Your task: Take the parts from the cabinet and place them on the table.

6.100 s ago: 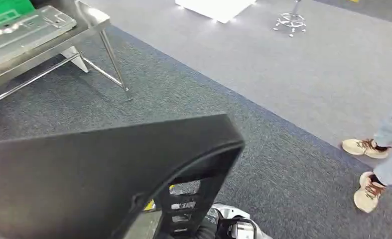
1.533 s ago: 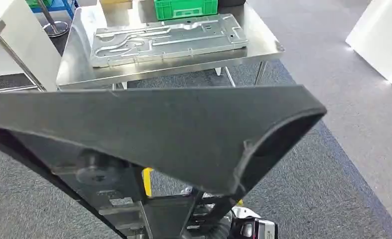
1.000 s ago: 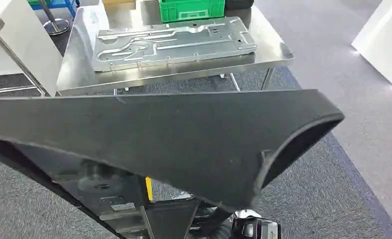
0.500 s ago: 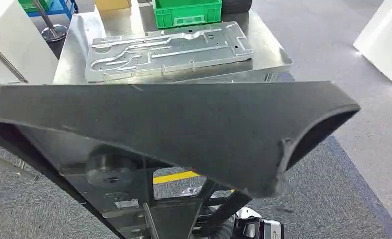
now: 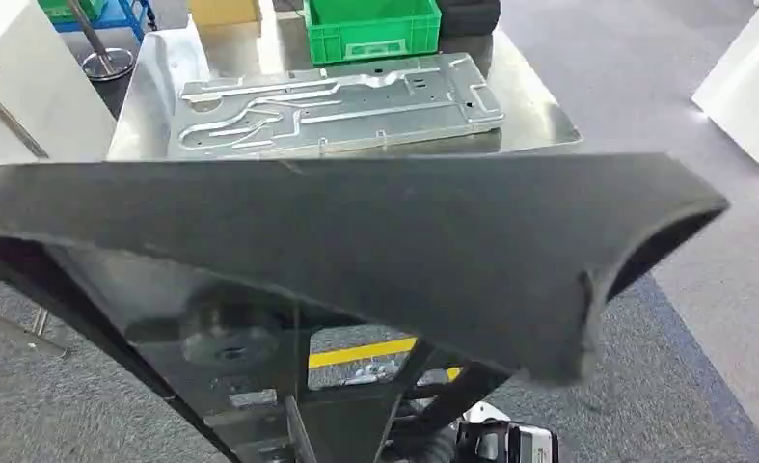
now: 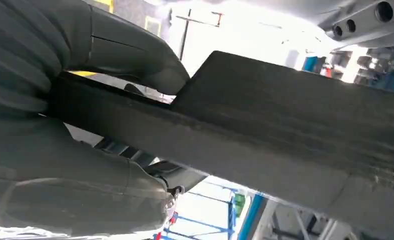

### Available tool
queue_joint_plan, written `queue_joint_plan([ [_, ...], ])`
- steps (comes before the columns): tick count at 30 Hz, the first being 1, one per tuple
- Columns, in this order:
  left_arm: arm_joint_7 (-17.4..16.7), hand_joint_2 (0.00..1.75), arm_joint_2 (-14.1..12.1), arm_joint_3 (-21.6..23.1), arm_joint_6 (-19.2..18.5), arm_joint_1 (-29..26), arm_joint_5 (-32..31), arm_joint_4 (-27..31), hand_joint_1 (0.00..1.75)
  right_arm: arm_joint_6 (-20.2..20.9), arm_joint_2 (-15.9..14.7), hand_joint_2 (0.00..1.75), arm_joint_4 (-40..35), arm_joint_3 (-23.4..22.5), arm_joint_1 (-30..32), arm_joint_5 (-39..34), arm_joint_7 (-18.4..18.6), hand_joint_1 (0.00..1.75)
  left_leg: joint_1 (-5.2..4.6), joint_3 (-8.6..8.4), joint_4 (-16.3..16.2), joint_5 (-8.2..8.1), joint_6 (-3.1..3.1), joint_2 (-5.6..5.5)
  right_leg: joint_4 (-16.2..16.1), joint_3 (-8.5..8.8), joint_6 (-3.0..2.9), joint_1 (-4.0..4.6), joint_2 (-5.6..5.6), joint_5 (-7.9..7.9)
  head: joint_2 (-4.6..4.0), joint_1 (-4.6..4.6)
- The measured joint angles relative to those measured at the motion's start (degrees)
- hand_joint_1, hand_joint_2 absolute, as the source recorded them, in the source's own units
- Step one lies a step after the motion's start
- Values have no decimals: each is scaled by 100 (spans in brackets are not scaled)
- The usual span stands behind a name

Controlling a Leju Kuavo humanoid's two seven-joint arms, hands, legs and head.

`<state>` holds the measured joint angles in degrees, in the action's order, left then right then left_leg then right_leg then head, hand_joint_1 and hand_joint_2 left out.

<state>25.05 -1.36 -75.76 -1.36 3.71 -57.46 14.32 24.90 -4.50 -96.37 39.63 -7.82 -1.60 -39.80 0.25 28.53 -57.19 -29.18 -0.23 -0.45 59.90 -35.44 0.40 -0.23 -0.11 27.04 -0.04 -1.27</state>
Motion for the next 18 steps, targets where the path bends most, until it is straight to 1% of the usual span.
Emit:
queue_joint_plan([
  [1, -2, 0, 0, 0, 0, -6, -2, 0, 0, -2, 0, 175, -11, -7, 18, 2, 0, 166, -2, -19, -10, -35, -47, 10, -26, 1, -43, -15, 8, -132, 0, 4],
  [2, 2, 0, 2, 0, 0, -10, -4, 0, 0, -2, 0, 175, -11, -11, 20, 2, 0, 166, -10, -66, -60, -11, -76, 10, -38, 16, -86, -10, 15, -100, 0, 2],
  [3, 2, 0, -2, 0, 0, 0, -4, 0, 0, -4, 4, 175, -13, -13, 19, 0, 0, 166, -2, -75, -82, -23, -91, 10, -44, 86, -126, -27, 31, -100, 0, 2],
  [4, 4, 0, 0, 0, 0, 9, -4, 0, 0, -4, 7, 175, -26, -18, 17, 0, 0, 166, 12, -2, -267, -55, -109, 15, -89, 161, -164, -38, 13, -75, 0, 4],
  [5, 9, 0, 4, 0, 0, 17, -4, 0, 0, -2, 7, 175, -31, -20, 8, 0, 0, 166, 15, 153, -557, -140, -131, 15, -100, 201, -207, -38, 9, -46, 0, -9],
  [7, 9, 0, -2, 0, -2, 22, -4, 0, 0, -4, 9, 175, -44, -20, 16, 0, 0, 166, 29, 674, -1376, -528, -191, 15, -99, 249, -233, -25, 9, 17, 0, -11],
  [8, 7, 0, -2, 0, -2, 14, -4, 0, 0, -2, 7, 175, -44, -20, 23, 0, 0, 166, 34, 926, -1726, -667, -204, 15, -98, 274, -241, -14, 13, 50, 0, -9],
  [9, 7, 0, 0, 0, -2, 3, -7, 0, 0, -4, 9, 175, -44, -22, 35, 0, 0, 166, 37, 1081, -1858, -652, -205, 15, -98, 312, -239, -7, 23, 84, 0, -11],
  [10, 7, 0, 2, 0, -6, -5, -11, 0, 0, -4, 9, 175, -44, -22, 38, 0, 0, 166, 36, 1095, -1713, -474, -188, 15, -98, 364, -237, 1, 33, 120, 0, -11],
  [11, 7, 0, 2, 0, -9, -7, -13, 0, 0, -4, 9, 175, -44, -22, 38, 0, 0, 166, 36, 986, -1330, -167, -161, 15, -98, 432, -231, 8, 38, 164, 0, -9],
  [12, 7, 0, 0, 0, -9, -7, -11, 0, 0, -4, 9, 175, -46, -22, 36, 0, 0, 166, 29, 809, -831, 180, -130, 16, -98, 504, -223, 18, 37, 210, 0, -9],
  [13, 7, 0, -4, 0, -9, -6, -13, 0, 0, -4, 9, 175, -48, -22, 34, 0, 0, 166, 12, 633, -338, 507, -64, 20, -100, 573, -212, 24, 33, 258, 0, -9],
  [14, 4, 0, -33, 0, -9, -5, -13, 0, 0, -4, 9, 175, -46, -22, 36, 0, 0, 166, -37, 600, -265, 380, -17, 37, -117, 603, -188, 16, 22, 282, 0, 15],
  [15, 7, 0, -22, 0, -11, 9, -13, 0, 0, -4, 7, 175, -46, -24, 36, 0, 0, 166, -73, 614, -170, 203, 8, 34, -129, 571, -147, 4, 37, 293, 0, -11],
  [16, 7, 0, -30, 0, -11, -3, -13, 0, 0, -4, 9, 175, -50, -24, 37, 2, 0, 166, -87, 577, -144, 334, 49, 27, -150, 574, -110, 2, 38, 316, 0, -2],
  [17, 4, 0, -42, 0, -9, -26, -13, 0, 0, -4, 9, 175, -50, -24, 45, 2, 2, 166, -87, 572, -105, 384, 87, 26, -51, 614, -75, 9, 33, 257, 0, -7],
  [18, 4, 0, -48, 0, -9, -31, -13, 0, 0, -4, 9, 175, -55, -24, 44, 2, 0, 166, -59, 498, -60, 374, 120, 20, -45, 658, -50, 12, 31, 256, 0, 2],
])
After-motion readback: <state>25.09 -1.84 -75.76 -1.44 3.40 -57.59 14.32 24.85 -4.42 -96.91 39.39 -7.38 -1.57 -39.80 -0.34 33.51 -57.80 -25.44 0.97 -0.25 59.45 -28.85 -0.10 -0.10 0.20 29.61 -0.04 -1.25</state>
